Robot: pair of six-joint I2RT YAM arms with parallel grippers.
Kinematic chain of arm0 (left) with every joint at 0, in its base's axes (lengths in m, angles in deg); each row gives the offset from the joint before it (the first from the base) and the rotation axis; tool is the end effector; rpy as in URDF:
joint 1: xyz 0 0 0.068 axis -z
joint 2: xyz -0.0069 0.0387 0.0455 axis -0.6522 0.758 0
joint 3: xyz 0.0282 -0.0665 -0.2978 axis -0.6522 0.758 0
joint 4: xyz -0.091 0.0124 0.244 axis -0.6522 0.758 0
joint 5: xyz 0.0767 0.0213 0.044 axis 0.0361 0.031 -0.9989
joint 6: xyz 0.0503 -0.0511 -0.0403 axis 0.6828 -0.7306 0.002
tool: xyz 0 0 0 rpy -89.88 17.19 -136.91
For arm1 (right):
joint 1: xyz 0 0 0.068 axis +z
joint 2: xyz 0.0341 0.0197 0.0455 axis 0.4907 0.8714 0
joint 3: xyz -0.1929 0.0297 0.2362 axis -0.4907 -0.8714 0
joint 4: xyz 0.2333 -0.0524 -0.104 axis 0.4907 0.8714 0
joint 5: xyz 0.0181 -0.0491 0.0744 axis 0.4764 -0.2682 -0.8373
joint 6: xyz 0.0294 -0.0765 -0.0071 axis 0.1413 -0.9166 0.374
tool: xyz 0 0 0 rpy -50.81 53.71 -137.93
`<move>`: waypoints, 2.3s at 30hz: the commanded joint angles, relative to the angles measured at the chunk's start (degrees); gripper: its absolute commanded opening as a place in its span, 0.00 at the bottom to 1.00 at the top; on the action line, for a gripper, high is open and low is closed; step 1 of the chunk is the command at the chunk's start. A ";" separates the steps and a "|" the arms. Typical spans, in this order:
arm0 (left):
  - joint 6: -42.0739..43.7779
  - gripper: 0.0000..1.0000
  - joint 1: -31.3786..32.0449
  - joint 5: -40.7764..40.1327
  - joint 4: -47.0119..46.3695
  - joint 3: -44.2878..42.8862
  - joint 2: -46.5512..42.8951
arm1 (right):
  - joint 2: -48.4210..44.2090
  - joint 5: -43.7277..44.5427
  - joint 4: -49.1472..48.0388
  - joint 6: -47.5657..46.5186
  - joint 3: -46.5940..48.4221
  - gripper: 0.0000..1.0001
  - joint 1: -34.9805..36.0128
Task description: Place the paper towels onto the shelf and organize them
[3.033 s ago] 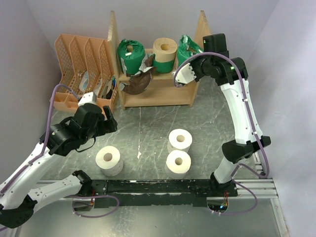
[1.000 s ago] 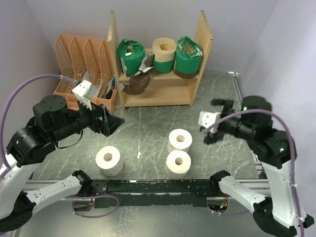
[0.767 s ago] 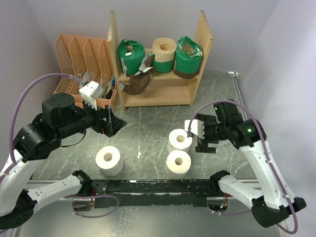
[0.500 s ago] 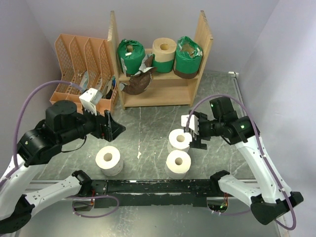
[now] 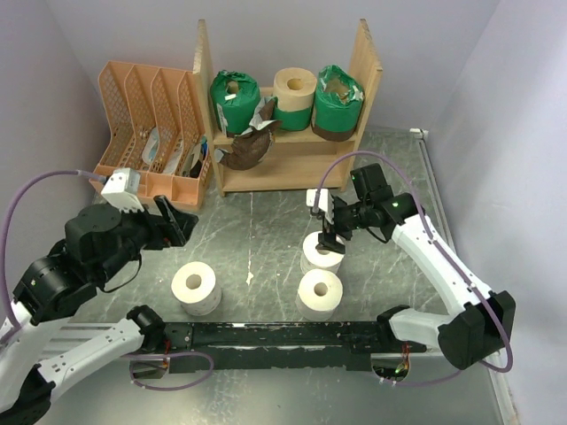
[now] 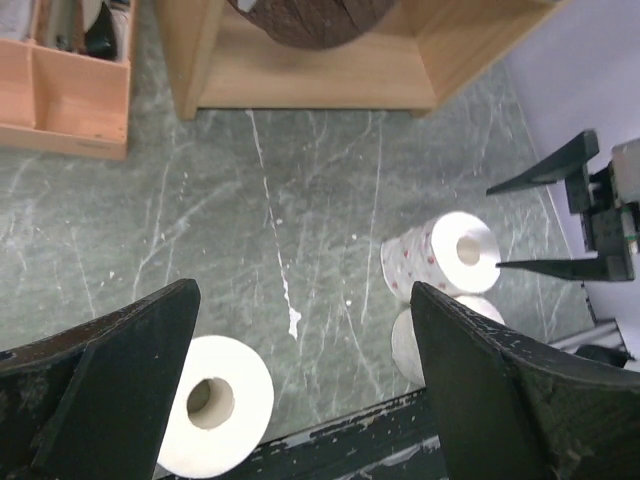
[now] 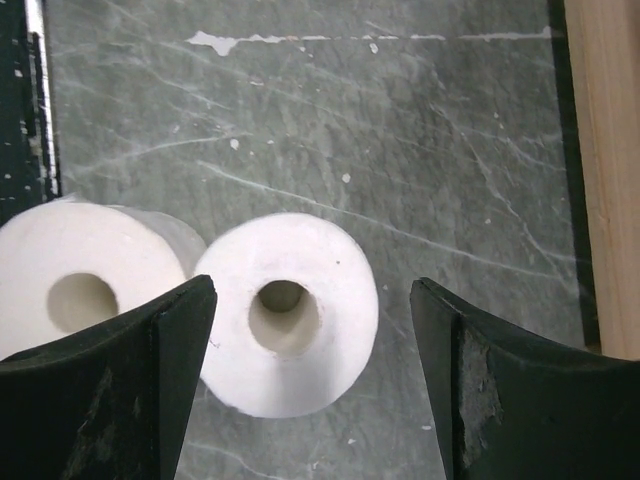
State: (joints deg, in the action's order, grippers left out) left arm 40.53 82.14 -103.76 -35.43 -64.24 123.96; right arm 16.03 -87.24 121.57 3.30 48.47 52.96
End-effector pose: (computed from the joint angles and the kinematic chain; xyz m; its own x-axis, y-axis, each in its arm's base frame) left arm 0.0866 -0.0502 0.4213 -0.4795 -0.3120 -0.8202 0.2041 0.8694 -0.4500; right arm 0.1929 0.1349 0.3195 0.0309 -0.6395 -0.7682 -0.9909 0.0813 -0.1075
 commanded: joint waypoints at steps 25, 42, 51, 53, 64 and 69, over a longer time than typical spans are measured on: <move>3.50 0.98 0.26 -20.72 11.28 -13.99 1.28 | 6.03 10.21 -6.19 -0.54 -6.76 0.69 -3.05; 2.26 0.98 0.55 -21.37 10.45 -10.49 1.34 | -5.29 6.52 20.21 -13.87 6.95 0.83 -3.53; 1.84 0.98 0.61 -20.59 8.36 -8.67 2.63 | -11.77 12.37 21.35 -29.25 -2.09 0.87 -3.53; 1.51 0.98 0.55 -20.99 8.29 -7.79 2.78 | -10.43 12.22 21.81 -31.57 -1.07 0.86 -3.49; 0.11 0.98 0.60 -22.12 9.00 -4.16 1.43 | -7.51 7.93 19.67 -37.54 -4.86 0.82 -2.83; -0.10 0.98 0.57 -22.55 9.99 -3.74 1.18 | -6.23 6.65 17.78 -36.66 -4.85 0.81 -2.21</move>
State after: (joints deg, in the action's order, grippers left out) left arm 41.02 82.47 -124.70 -25.77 -68.57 125.62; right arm 8.95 -78.03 141.68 -32.52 43.88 50.09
